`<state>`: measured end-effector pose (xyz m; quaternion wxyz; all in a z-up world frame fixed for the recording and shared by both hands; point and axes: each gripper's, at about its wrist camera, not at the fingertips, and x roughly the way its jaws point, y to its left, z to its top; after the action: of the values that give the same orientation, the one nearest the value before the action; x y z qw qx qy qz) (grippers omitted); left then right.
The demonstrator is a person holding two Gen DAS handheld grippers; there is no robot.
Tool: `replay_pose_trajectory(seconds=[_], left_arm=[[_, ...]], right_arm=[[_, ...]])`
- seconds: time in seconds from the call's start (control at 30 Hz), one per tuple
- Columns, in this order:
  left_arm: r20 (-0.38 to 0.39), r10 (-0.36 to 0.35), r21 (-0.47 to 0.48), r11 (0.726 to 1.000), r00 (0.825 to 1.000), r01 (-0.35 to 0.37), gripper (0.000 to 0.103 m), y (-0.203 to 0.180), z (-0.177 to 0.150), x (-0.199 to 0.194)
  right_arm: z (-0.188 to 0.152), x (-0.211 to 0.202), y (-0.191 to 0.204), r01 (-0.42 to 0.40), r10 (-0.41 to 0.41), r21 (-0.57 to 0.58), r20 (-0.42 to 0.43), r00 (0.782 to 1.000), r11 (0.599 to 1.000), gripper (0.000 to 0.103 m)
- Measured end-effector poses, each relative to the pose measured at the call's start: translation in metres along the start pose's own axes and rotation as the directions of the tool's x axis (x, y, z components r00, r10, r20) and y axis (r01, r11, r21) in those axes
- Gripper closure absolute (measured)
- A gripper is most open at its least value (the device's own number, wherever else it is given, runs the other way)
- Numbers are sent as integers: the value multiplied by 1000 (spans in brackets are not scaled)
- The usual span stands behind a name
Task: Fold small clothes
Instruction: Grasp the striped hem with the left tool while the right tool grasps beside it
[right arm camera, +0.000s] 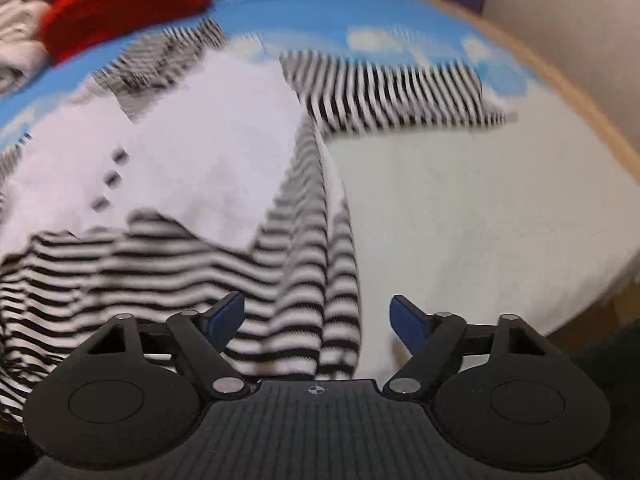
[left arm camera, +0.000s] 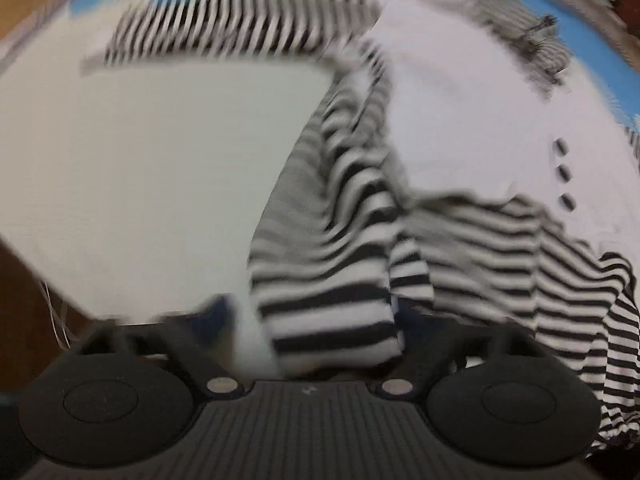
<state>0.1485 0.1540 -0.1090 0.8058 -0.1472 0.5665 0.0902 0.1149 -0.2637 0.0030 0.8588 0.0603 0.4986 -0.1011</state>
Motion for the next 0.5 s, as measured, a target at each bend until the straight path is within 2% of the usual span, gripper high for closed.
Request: replay_pose_trajectory(seconds=[0.03,0.07,0.1,0.13,0.2,0.27,0.33,0.4,0.43,0.47,0.5], left_arm=[[-29,-9,-10,1000,1000,9,57,9,-2,1],[-25,-14,-16,1000,1000,13,68,16,-3,0],[-23,-13,-4,1000,1000,13,73,20,-4,-3],[-26,-12,6,1000,1000,12,77,24,-7,-6],[-42,16,16,1000,999,-15,78,29,-15,-14],[-9,32,24,999,999,-32,83,23,-18,-28],[43,40,70,997,998,-43,83,12,-15,-37],[-18,39,57,998,999,-38,74,11,-12,-27],[-48,34,33,999,998,-33,71,14,-10,-24],[-31,43,18,999,999,-43,67,18,-10,-29],[30,58,22,998,998,-59,65,16,-6,-39]], right_arm=[[-2,8,-1,3,-3,11,-31,1000,1000,31],[-4,15,-2,6,-4,27,-61,998,1000,44],[-7,21,-6,7,-3,48,-84,996,999,67],[-10,25,-10,-1,9,76,-107,994,997,76],[-12,26,-18,-35,51,131,-117,992,991,97],[-8,18,-19,10,-2,112,-80,997,994,99],[-5,14,-22,33,-26,109,-61,998,993,99],[-6,19,-21,30,-22,87,-87,996,996,99],[-8,19,-19,44,-38,69,-88,995,997,95],[-8,16,-17,60,-55,64,-71,996,996,82],[-7,11,-16,73,-71,71,-40,997,995,68]])
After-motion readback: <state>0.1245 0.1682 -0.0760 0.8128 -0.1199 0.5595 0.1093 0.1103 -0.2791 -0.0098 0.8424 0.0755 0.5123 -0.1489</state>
